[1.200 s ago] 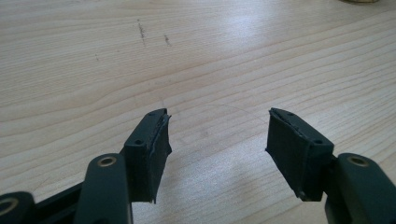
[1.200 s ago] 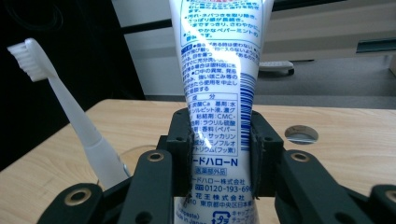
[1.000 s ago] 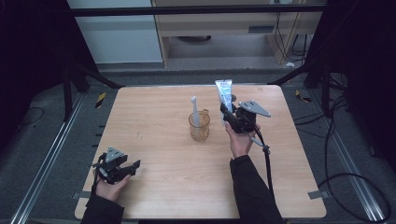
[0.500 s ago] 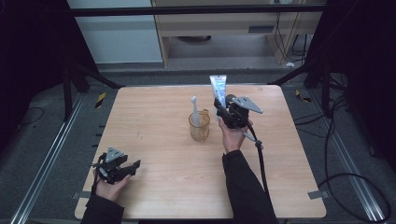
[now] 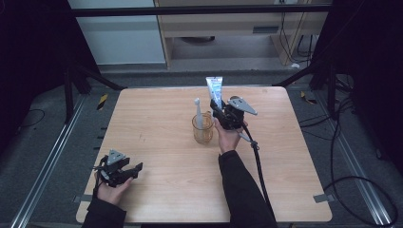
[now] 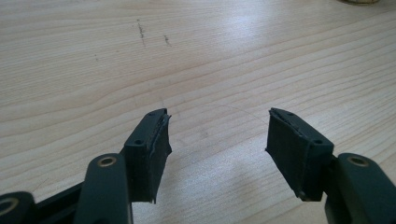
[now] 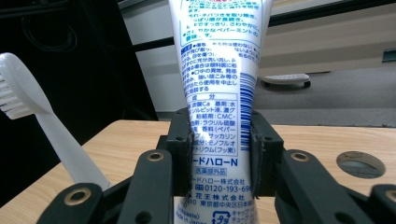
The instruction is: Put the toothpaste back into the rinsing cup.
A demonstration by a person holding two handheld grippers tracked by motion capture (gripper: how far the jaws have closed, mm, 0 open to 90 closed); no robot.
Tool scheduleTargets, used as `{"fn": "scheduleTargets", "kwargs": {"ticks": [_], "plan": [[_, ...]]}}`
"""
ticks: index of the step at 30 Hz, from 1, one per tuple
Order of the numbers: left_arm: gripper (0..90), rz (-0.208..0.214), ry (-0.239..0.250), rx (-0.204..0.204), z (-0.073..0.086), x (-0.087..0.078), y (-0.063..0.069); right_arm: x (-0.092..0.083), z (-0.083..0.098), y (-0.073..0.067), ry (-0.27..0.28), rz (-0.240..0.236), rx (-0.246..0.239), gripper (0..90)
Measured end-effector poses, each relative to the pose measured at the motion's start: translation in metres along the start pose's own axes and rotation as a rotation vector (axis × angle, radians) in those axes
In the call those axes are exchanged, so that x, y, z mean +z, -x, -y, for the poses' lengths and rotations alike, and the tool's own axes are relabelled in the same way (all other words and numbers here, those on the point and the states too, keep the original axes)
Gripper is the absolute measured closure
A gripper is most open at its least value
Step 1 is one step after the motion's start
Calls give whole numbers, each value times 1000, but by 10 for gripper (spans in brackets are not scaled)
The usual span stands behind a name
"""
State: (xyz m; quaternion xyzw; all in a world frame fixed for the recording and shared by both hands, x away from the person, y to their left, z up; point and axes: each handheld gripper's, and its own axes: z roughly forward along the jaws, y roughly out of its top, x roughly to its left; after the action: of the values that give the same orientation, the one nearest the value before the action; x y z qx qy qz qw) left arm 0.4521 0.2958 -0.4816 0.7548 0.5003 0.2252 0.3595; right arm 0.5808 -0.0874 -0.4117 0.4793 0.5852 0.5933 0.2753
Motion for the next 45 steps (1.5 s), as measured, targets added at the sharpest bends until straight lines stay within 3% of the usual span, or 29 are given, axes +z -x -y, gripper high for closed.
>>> {"fn": "scheduleTargets", "kwargs": {"ticks": [19, 45], "plan": [[383, 0, 1, -1, 0, 0, 0, 23, 8, -11, -22, -26, -10, 669], [384, 1, 3, 3, 1, -1, 1, 32, 31, -11, -92, -28, -2, 654]]}}
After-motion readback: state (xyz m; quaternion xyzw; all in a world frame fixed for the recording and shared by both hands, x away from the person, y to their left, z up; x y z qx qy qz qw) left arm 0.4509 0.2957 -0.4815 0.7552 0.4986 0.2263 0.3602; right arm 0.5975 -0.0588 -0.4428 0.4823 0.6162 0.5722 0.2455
